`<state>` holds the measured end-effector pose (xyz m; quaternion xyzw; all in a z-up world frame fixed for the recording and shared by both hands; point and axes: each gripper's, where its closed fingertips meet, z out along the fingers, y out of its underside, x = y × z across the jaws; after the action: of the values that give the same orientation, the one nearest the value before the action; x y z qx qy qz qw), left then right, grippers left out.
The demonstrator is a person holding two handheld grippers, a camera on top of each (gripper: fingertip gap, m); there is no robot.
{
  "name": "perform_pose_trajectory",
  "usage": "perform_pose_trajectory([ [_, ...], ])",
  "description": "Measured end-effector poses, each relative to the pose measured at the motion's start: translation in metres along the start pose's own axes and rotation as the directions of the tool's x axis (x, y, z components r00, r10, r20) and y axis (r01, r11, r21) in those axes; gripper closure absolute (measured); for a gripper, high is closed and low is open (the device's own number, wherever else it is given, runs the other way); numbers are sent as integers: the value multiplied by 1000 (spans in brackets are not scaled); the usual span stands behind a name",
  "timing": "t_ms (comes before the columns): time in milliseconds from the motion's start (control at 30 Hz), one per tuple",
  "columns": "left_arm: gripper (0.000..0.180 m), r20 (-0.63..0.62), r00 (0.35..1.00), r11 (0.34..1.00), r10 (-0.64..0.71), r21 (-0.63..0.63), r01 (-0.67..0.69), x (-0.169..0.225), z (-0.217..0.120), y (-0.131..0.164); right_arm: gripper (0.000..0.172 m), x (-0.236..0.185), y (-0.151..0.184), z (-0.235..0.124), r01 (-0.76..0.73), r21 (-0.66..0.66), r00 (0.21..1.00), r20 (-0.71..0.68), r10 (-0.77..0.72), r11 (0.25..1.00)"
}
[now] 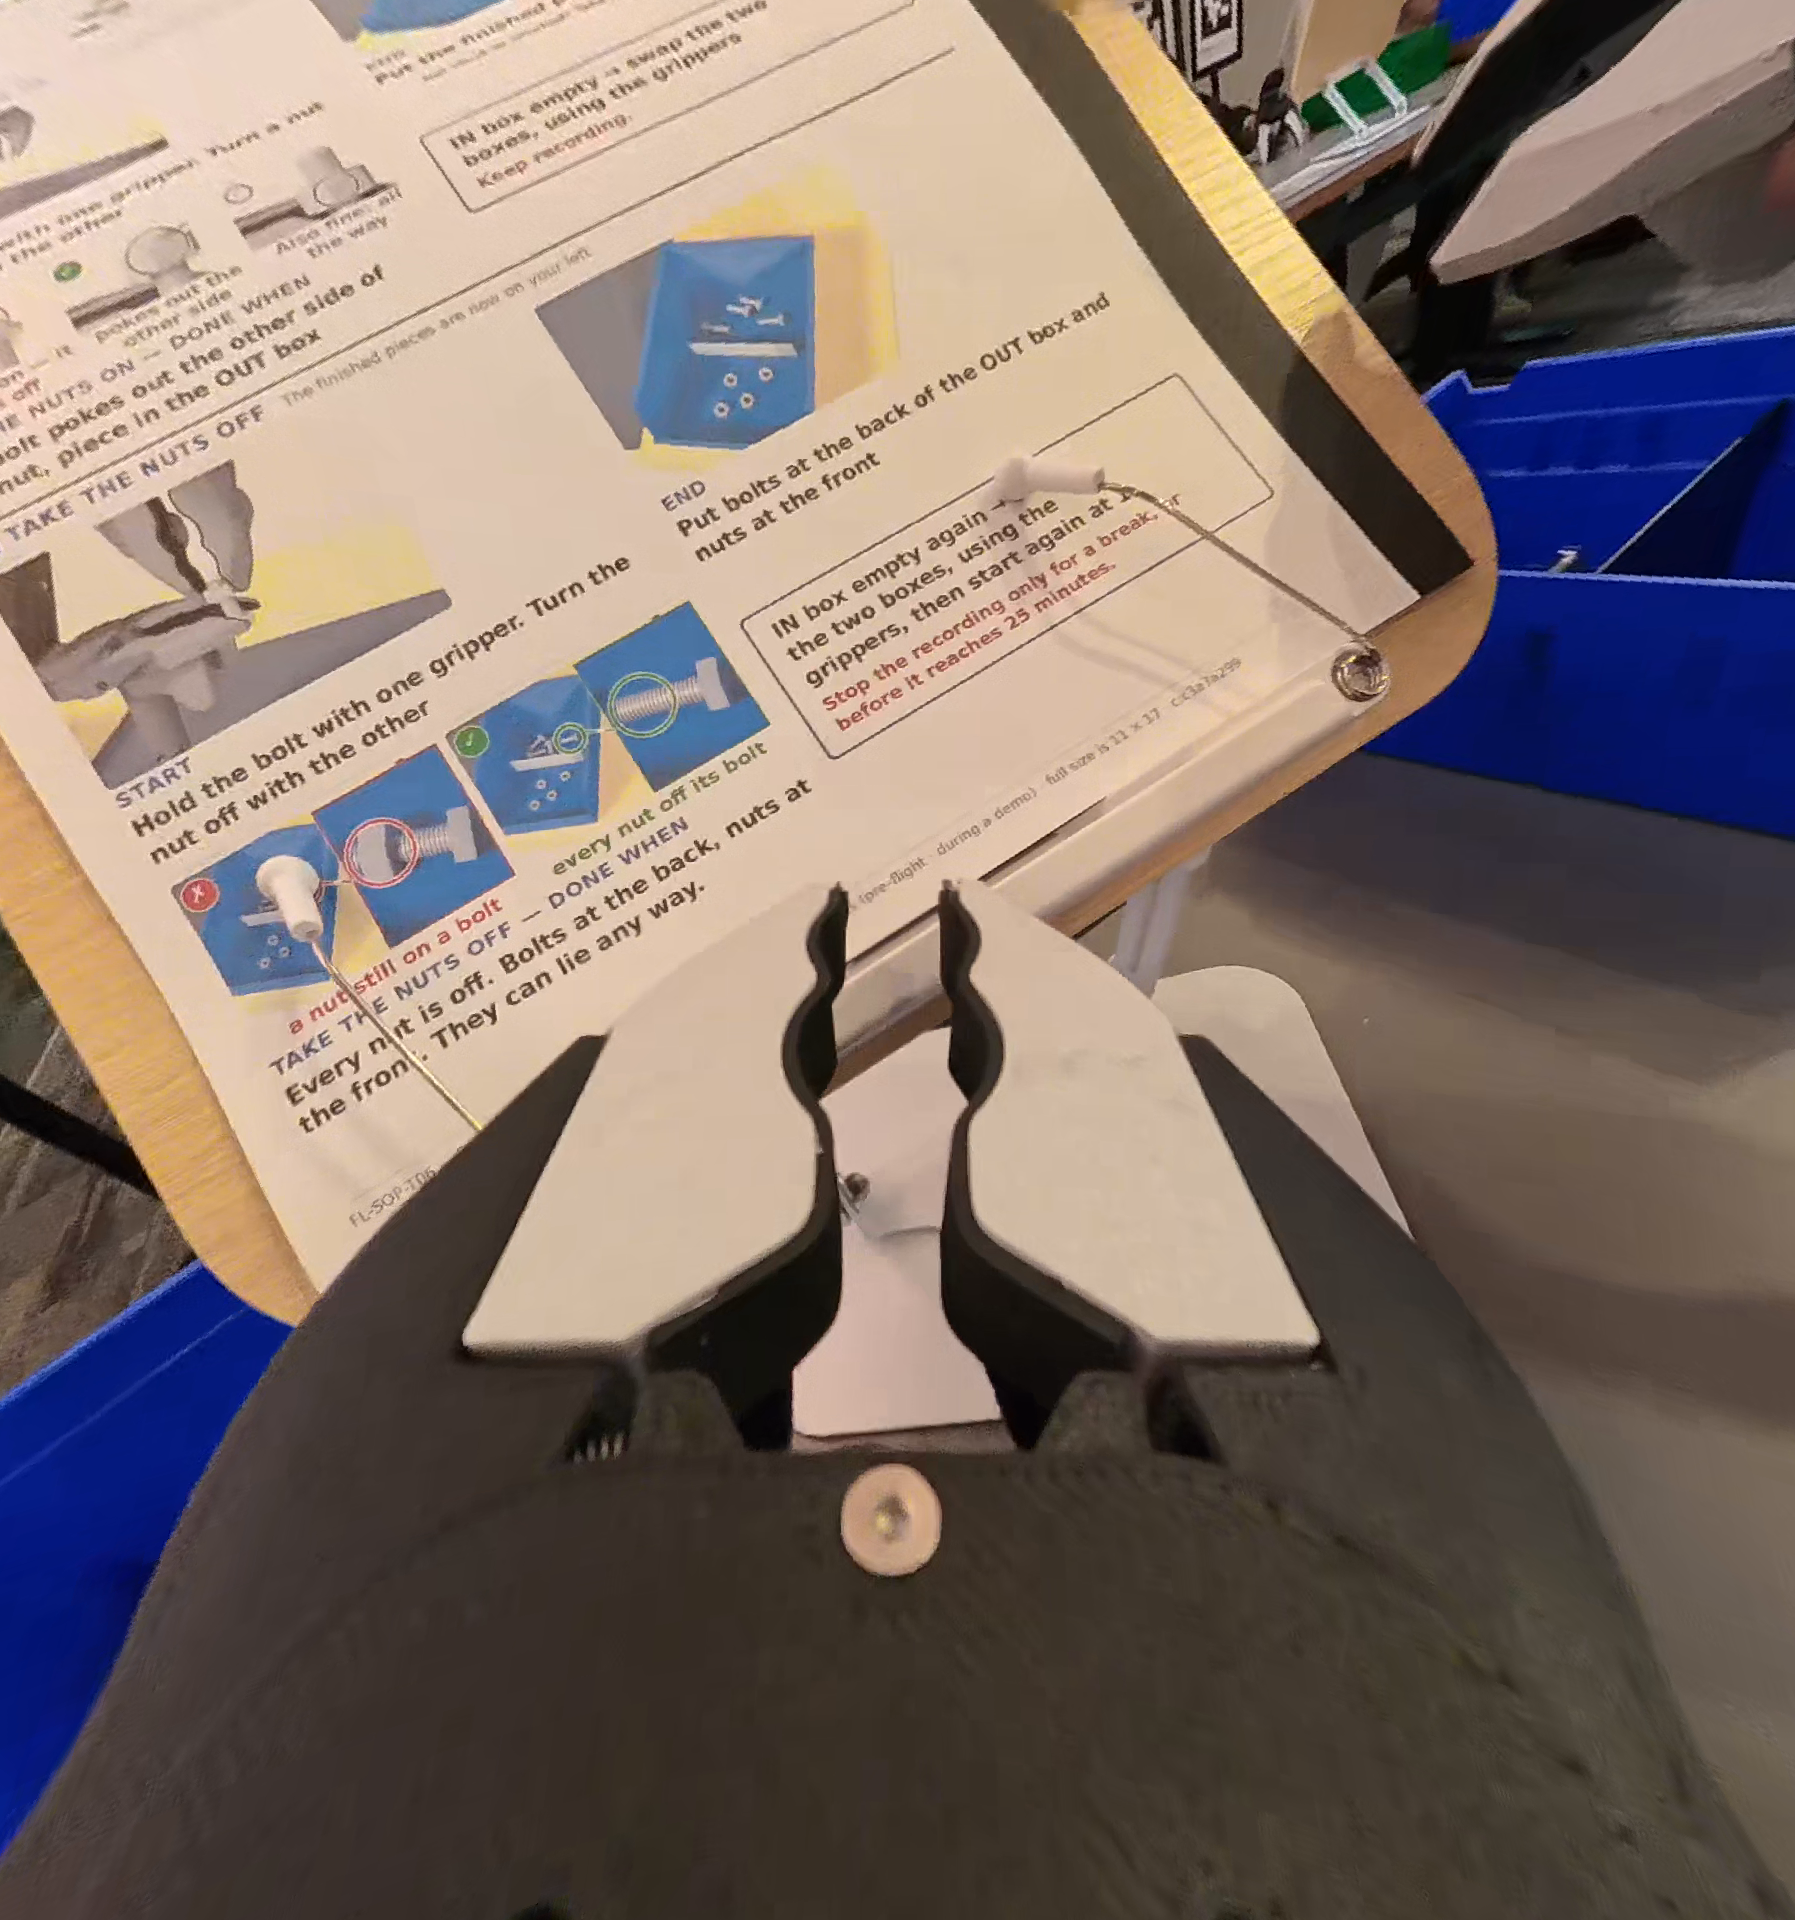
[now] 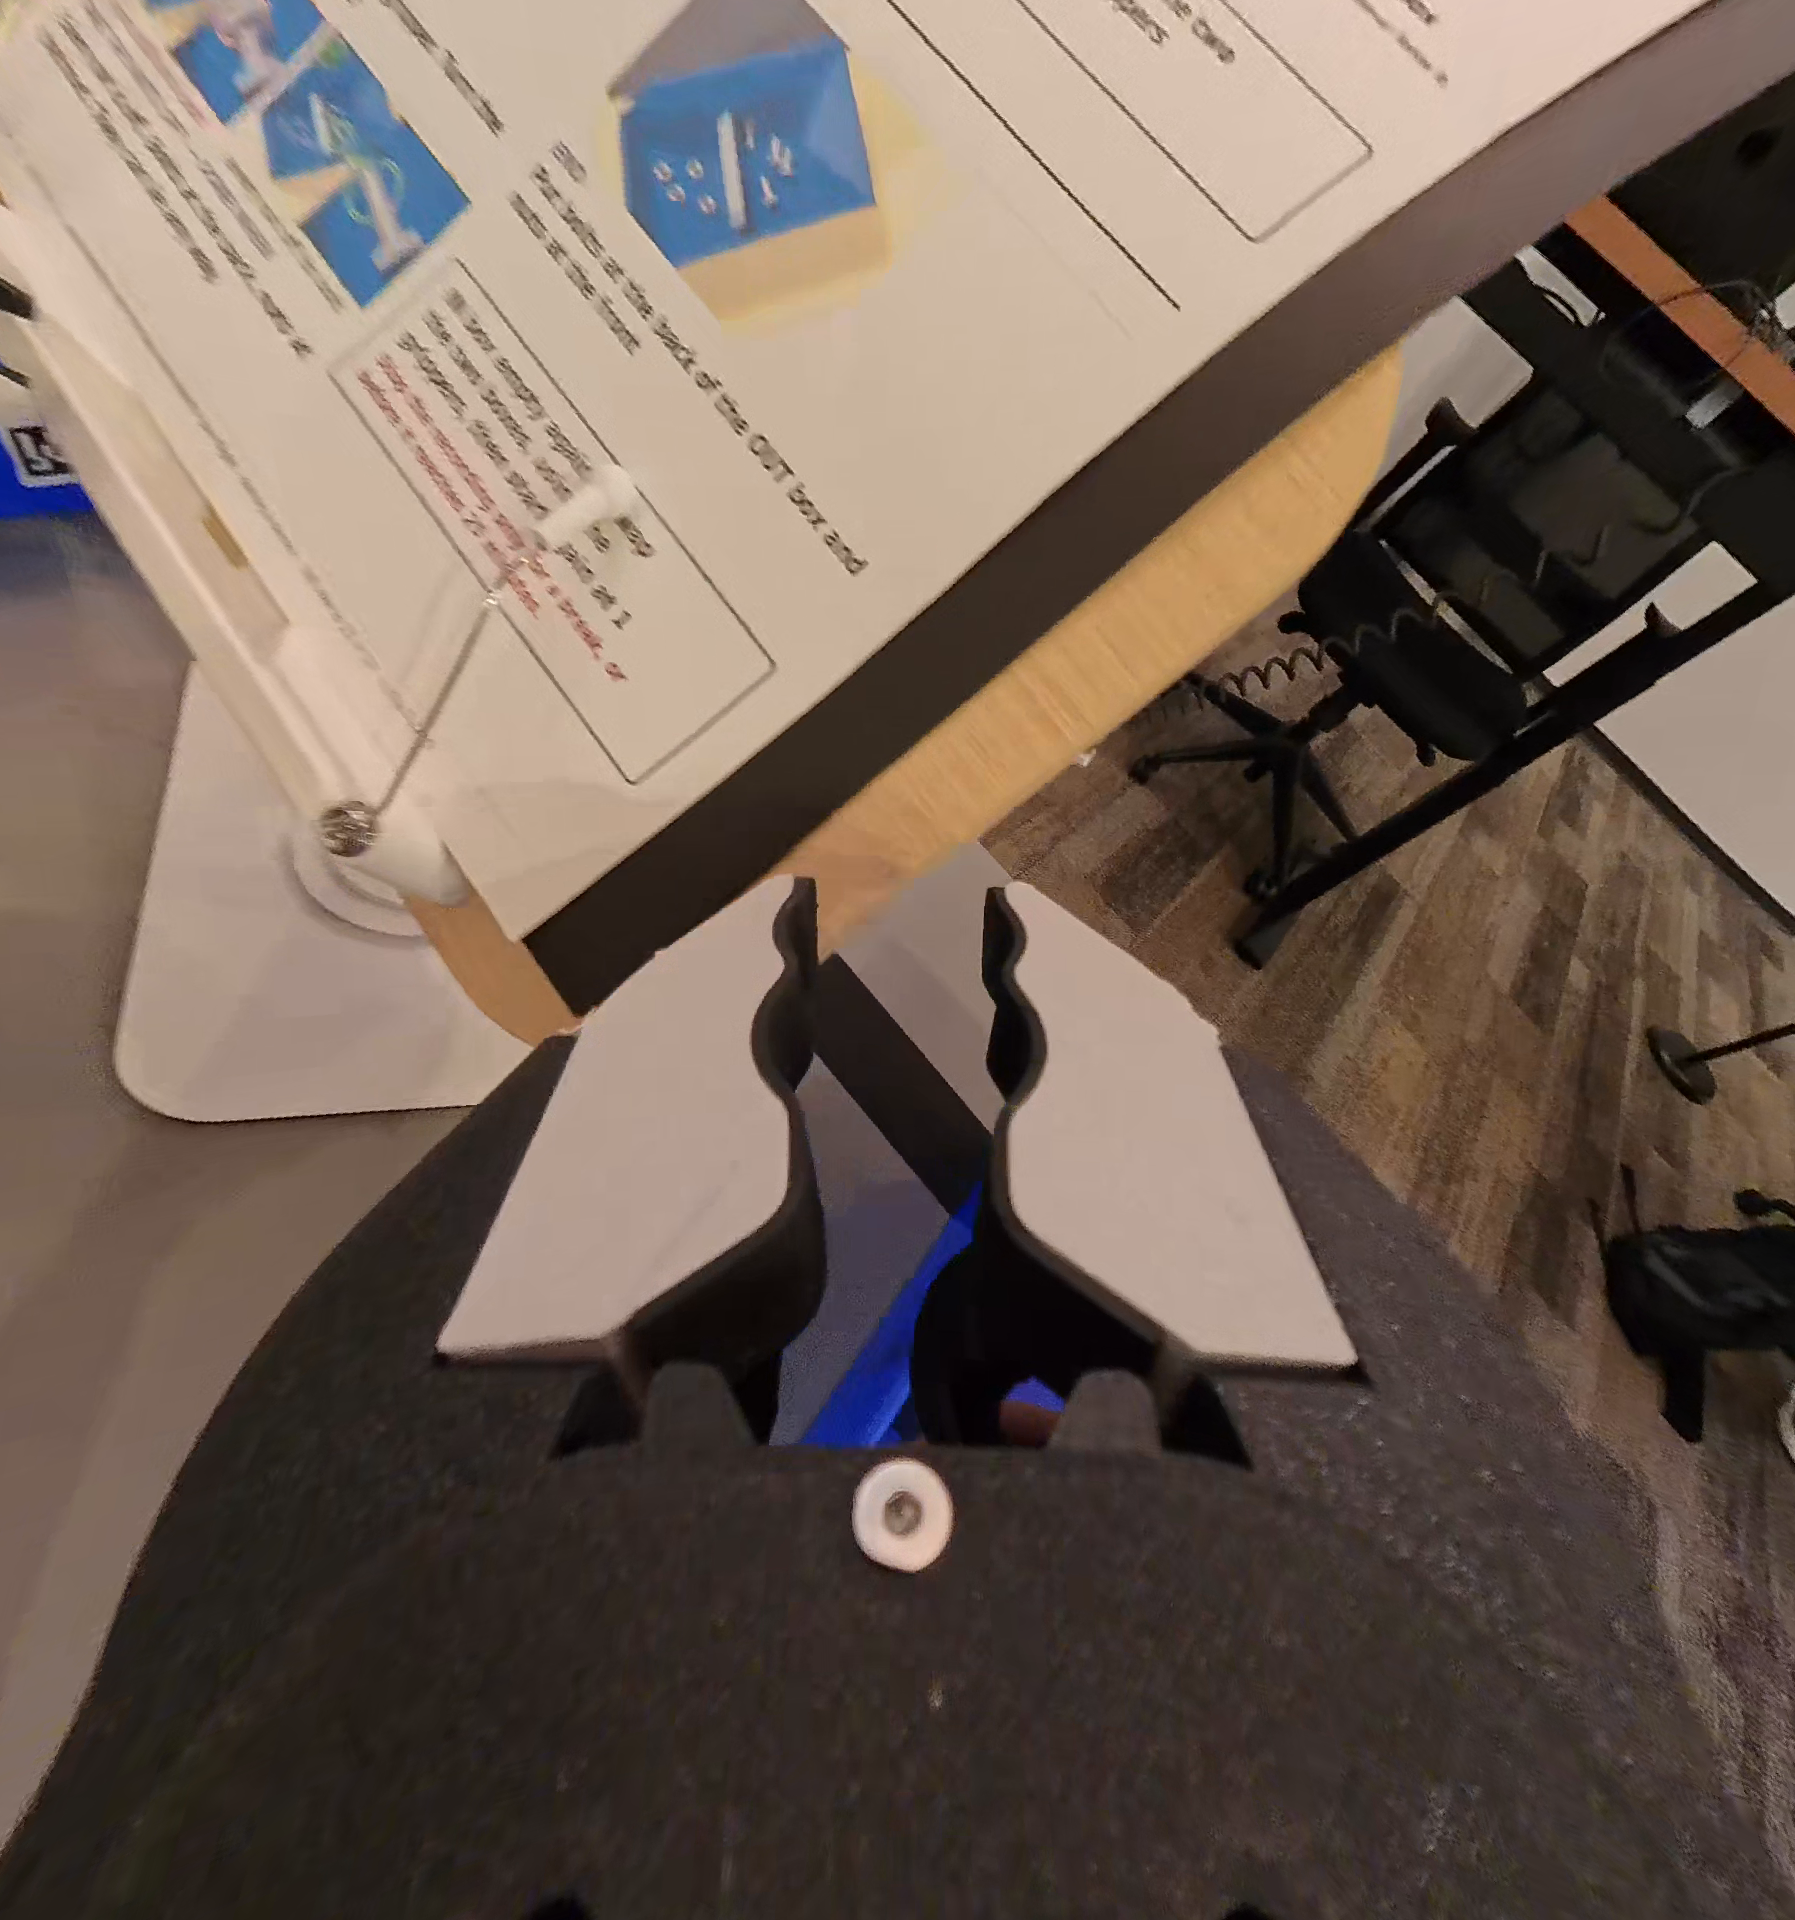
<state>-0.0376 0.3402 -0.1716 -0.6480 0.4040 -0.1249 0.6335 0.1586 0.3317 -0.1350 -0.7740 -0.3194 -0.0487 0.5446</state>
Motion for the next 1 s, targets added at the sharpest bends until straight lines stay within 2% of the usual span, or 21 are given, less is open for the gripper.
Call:
perform_pose_trajectory([
  [300,159,55,998,999,-29,37,27,-23,-18,-18,138,-10,-26,-25,57,47,998,-38,-55,997],
  [433,155,143,988,997,-49,69,40,-60,-50,-36,133,7,-30,-52,36,68,995,-93,-29,997],
  [533,153,224,974,999,-40,28,35,-100,-79,-31,131,19,-14,-69,-21,41,996,-87,25,999],
  [633,147,307,951,997,-29,-65,52,-147,-110,-6,128,41,24,-82,-43,-64,991,-129,35,997],
  [700,142,389,921,988,-16,-137,75,-182,-133,23,126,57,57,-92,-73,-140,984,-170,48,987],
  [800,132,448,887,953,-110,-207,223,-223,-161,77,125,80,111,-107,-161,-222,965,-242,105,962],
  [867,131,485,857,923,-175,-222,315,-244,-177,112,118,93,147,-116,-220,-266,945,-297,137,939],
  [1000,125,514,808,833,-289,-282,477,-259,-194,182,112,105,207,-128,-337,-315,910,-351,220,887],
])
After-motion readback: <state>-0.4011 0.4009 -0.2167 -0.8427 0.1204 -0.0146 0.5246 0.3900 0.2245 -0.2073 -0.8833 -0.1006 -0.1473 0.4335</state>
